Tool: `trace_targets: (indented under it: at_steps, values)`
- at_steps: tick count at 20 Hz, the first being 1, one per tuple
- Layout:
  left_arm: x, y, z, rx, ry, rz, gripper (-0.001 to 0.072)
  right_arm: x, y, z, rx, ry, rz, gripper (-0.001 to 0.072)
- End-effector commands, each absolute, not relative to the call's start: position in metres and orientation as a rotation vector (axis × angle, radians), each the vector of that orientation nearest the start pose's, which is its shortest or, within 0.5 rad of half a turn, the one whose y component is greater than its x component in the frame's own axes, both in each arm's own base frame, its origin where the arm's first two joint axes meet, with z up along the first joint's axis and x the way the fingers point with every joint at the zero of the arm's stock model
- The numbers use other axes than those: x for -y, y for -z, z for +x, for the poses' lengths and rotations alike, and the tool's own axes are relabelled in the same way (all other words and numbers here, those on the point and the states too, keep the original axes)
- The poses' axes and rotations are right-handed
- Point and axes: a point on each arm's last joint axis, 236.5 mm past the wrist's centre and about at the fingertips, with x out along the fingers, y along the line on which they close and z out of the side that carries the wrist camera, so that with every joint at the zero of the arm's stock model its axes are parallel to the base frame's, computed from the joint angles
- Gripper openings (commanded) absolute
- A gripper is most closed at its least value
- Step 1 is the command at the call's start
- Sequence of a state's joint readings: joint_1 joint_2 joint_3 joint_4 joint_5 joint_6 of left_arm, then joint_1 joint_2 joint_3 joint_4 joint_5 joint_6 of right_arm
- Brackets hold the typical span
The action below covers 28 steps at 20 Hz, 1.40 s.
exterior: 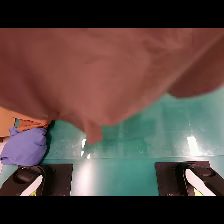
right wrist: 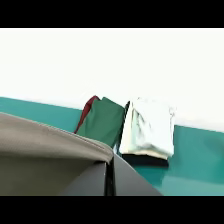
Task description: Fold the shirts.
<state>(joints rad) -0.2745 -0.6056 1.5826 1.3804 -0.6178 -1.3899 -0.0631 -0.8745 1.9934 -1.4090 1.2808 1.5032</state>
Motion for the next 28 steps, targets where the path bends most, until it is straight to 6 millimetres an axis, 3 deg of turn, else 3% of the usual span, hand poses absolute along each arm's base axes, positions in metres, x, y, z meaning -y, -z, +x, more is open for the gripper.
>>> trace_targets:
  at_steps: [1,3,5,7,9,11,13,15,16,17,18,22,25,28]
  values:
    - [0.097,-0.502,0.269,0.176,0.353,0.078,0.0025,-0.024,-0.448,0.318,-0.311,-0.129,0.008,0.0019]
    - [0.104,-0.429,0.329,-0.089,0.328,0.143,0.0025,-0.034,-0.392,0.359,-0.467,-0.18,0.052,0.0019]
    - [0.112,-0.326,0.385,-0.424,0.316,0.19,0.0026,-0.046,-0.316,0.394,-0.671,-0.22,0.081,0.0019]
    - [0.124,-0.228,0.426,-0.703,0.328,0.222,0.0026,-0.061,-0.233,0.423,-0.86,-0.248,0.093,0.0019]
    - [0.134,-0.144,0.462,-0.873,0.328,0.236,0.0026,-0.073,-0.157,0.449,-0.985,-0.261,0.101,0.0019]
    - [0.141,-0.077,0.488,-0.968,0.328,0.244,0.0027,-0.078,-0.102,0.474,-1.037,-0.25,0.12,0.002]
    - [0.141,-0.032,0.498,-1.041,0.315,0.232,0.0027,-0.077,-0.068,0.492,-1.062,-0.235,0.134,0.002]
    - [0.131,-0.015,0.498,-1.097,0.263,0.167,0.0051,-0.077,-0.051,0.5,-1.089,-0.232,0.136,0.0024]
    - [0.125,-0.015,0.498,-1.105,0.251,0.151,0.0292,-0.076,-0.049,0.503,-1.096,-0.23,0.137,0.0167]
    - [0.117,-0.019,0.496,-1.116,0.239,0.14,0.0495,-0.072,-0.053,0.508,-1.088,-0.225,0.14,0.0406]
    - [0.109,-0.023,0.491,-1.139,0.227,0.133,0.0498,-0.066,-0.061,0.511,-1.082,-0.22,0.142,0.0475]
    - [0.073,-0.063,0.461,-1.166,0.165,0.091,0.0497,-0.031,-0.102,0.492,-1.084,-0.195,0.13,0.0447]
    - [0.06,-0.067,0.423,-1.191,0.129,0.059,0.0497,0.004,-0.094,0.436,-1.173,-0.138,0.171,0.0446]
    - [0.061,-0.038,0.363,-1.284,0.119,-0.013,0.0497,0.041,-0.053,0.358,-1.319,-0.03,0.25,0.0453]
